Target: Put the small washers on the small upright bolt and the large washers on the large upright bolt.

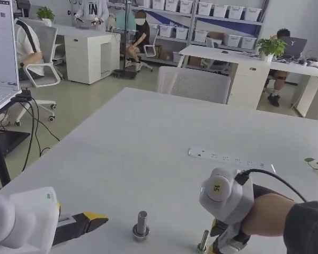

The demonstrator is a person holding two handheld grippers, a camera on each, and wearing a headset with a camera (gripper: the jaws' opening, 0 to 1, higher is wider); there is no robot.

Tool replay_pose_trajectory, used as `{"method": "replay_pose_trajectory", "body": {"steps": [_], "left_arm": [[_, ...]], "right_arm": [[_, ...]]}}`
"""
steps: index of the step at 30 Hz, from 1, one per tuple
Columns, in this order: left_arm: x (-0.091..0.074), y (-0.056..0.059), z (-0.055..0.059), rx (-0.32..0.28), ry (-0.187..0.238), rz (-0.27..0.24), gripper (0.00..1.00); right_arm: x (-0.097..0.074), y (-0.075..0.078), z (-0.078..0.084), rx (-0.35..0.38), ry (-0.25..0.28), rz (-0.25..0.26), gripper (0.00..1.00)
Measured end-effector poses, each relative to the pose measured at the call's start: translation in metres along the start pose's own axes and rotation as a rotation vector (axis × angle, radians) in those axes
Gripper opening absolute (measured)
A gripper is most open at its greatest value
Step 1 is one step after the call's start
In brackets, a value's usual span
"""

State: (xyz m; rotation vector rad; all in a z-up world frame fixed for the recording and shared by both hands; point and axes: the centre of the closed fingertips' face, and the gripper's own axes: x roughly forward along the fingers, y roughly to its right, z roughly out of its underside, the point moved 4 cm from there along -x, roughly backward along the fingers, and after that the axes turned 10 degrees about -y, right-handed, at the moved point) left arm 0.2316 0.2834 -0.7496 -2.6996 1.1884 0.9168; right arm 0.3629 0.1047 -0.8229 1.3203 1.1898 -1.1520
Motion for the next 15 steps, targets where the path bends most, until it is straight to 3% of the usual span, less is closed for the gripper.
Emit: {"method": "replay_pose_trajectory", "body": {"steps": [8,15], "left_arm": [[0.001,0.001,-0.001,0.003,0.002,0.005,0.89],[0.002,0.003,-0.003,0.01,0.002,0.006,0.89]], "right_arm": [[-0.009,-0.01,0.01,0.018,0.021,0.011,0.33],[-0.017,-0.029,0.019,0.021,0.041,0.015,0.33]]}}
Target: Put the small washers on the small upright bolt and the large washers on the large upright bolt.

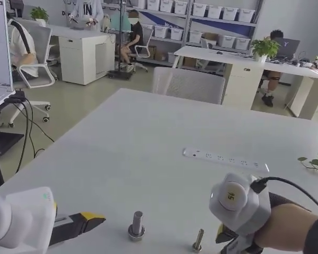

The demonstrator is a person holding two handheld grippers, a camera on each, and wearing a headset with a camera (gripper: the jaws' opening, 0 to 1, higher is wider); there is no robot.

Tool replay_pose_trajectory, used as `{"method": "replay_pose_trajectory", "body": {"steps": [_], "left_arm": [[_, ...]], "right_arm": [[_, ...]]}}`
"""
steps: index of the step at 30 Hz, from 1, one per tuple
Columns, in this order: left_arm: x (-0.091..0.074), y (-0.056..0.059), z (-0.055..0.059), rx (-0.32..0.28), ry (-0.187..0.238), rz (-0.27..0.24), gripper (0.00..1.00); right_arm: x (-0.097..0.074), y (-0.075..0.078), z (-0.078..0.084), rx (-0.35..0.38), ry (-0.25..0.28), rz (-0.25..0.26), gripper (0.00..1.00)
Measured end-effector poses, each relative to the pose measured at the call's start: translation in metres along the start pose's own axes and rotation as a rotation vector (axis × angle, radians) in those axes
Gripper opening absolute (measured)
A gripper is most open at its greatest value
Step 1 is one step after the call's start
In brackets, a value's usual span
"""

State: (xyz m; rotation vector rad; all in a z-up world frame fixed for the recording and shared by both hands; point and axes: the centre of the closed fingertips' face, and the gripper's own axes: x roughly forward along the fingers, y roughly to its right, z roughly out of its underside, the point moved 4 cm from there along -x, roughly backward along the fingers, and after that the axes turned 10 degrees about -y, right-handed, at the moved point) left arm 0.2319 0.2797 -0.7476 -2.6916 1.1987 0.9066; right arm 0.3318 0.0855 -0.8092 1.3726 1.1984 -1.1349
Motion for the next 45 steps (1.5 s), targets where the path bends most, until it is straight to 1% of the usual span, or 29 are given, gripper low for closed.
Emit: {"method": "replay_pose_trajectory", "body": {"steps": [2,5,11,16,21,24,28,33,38,41,45], "left_arm": [[0.0,0.0,0.0,-0.001,0.002,0.003,0.89],[-0.001,0.0,0.0,0.001,0.002,0.003,0.89],[-0.001,0.001,-0.002,0.005,0.004,0.002,0.89],[-0.002,0.003,-0.002,0.009,0.001,0.003,0.89],[-0.004,0.003,-0.003,0.012,0.003,-0.001,0.89],[-0.006,0.004,-0.003,0.014,0.004,-0.006,0.89],[-0.008,0.005,-0.003,0.016,0.004,-0.012,0.89],[-0.011,0.004,-0.001,0.013,0.004,-0.02,0.89],[-0.013,0.003,0.0,0.012,0.003,-0.032,0.89],[-0.015,0.003,0.001,0.011,0.0,-0.038,0.89],[-0.016,0.001,0.003,0.005,-0.001,-0.046,0.89]], "right_arm": [[-0.002,-0.004,0.001,-0.004,0.004,0.003,0.33],[-0.004,-0.015,0.003,-0.005,0.01,-0.002,0.33],[-0.004,-0.031,0.005,-0.017,0.015,-0.012,0.32],[-0.006,-0.041,-0.002,-0.031,0.03,-0.022,0.32],[-0.011,-0.049,-0.02,-0.07,0.049,-0.026,0.32],[-0.013,-0.052,-0.036,-0.111,0.056,-0.026,0.31],[-0.016,-0.052,-0.055,-0.155,0.067,-0.02,0.31],[-0.016,-0.049,-0.077,-0.208,0.066,-0.013,0.31],[-0.013,-0.049,-0.098,-0.251,0.071,-0.019,0.3],[-0.008,-0.048,-0.11,-0.276,0.073,-0.025,0.29],[0.001,-0.05,-0.12,-0.306,0.062,-0.037,0.27]]}}
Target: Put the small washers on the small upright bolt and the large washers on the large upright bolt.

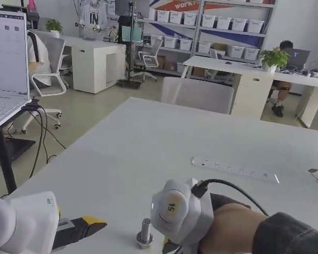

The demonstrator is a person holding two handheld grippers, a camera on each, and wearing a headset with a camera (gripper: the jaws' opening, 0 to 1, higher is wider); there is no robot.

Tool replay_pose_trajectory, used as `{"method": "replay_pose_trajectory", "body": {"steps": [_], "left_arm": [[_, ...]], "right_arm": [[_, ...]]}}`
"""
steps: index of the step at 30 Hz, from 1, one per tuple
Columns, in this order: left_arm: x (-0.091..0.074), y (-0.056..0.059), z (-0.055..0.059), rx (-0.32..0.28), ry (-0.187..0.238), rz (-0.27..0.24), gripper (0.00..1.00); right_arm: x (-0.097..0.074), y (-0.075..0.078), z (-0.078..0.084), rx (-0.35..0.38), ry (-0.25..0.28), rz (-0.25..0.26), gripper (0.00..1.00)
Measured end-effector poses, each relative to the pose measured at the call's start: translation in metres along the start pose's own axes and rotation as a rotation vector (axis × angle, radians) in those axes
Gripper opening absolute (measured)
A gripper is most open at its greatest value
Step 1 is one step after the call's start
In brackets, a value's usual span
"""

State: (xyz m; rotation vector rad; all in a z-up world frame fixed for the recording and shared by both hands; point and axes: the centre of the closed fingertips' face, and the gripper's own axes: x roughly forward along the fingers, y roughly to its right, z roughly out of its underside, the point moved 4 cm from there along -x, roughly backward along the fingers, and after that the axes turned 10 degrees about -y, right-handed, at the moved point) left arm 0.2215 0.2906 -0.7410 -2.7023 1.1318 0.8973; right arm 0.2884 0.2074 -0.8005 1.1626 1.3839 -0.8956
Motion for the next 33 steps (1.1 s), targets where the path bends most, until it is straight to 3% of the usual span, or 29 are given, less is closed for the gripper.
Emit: {"method": "replay_pose_trajectory", "body": {"steps": [12,33], "left_arm": [[-0.003,-0.003,0.005,-0.015,-0.003,-0.018,0.89],[-0.006,-0.003,0.006,-0.025,0.0,-0.024,0.89]], "right_arm": [[0.026,0.002,-0.009,-0.033,-0.039,-0.049,0.24],[0.045,0.001,-0.011,-0.042,-0.065,-0.075,0.2]]}}
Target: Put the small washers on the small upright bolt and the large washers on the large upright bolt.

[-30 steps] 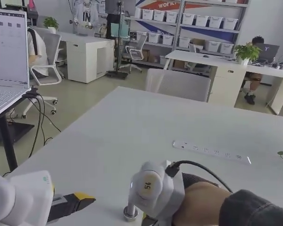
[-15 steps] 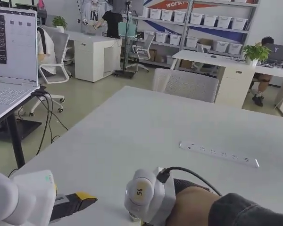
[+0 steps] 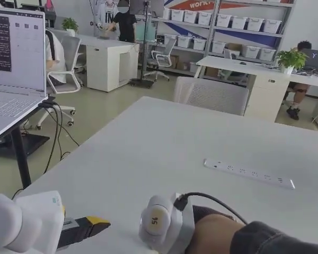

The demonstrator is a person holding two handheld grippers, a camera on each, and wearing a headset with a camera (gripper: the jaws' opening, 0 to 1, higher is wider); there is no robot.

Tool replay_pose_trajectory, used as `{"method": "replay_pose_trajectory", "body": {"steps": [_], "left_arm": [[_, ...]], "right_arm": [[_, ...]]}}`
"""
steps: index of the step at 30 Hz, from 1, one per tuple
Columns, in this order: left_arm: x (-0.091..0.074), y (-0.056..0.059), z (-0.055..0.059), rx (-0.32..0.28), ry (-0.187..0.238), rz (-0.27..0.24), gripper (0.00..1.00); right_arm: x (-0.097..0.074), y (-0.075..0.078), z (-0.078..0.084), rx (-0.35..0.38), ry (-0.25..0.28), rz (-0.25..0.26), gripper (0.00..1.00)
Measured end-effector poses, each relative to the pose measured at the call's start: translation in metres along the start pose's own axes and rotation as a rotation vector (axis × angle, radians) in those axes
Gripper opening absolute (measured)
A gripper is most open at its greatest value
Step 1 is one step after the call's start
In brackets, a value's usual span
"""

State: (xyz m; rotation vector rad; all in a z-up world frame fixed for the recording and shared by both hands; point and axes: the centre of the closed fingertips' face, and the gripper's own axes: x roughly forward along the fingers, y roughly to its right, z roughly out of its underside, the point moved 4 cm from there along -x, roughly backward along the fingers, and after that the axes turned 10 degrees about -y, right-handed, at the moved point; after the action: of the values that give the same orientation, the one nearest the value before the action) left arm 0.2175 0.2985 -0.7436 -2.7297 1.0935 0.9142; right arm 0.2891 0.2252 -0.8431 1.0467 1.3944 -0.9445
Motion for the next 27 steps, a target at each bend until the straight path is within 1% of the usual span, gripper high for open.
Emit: {"method": "replay_pose_trajectory", "body": {"steps": [7,13,22,27], "left_arm": [[-0.0006,-0.0005,0.001,-0.004,-0.001,0.001,0.88],[-0.0008,-0.0002,0.001,-0.004,0.001,0.004,0.88],[-0.0011,0.0001,0.001,-0.004,0.001,0.009,0.88],[-0.0011,0.0002,0.0007,-0.003,0.003,0.01,0.88]], "right_arm": [[0.0017,-0.0006,-0.0002,-0.006,-0.002,0.001,0.18],[0.0018,-0.002,-0.002,-0.024,-0.006,0.011,0.16],[0.0017,-0.0016,-0.0019,-0.012,0.004,0.01,0.15],[0.0011,-0.0018,-0.0013,-0.011,0.001,0.015,0.13]]}}
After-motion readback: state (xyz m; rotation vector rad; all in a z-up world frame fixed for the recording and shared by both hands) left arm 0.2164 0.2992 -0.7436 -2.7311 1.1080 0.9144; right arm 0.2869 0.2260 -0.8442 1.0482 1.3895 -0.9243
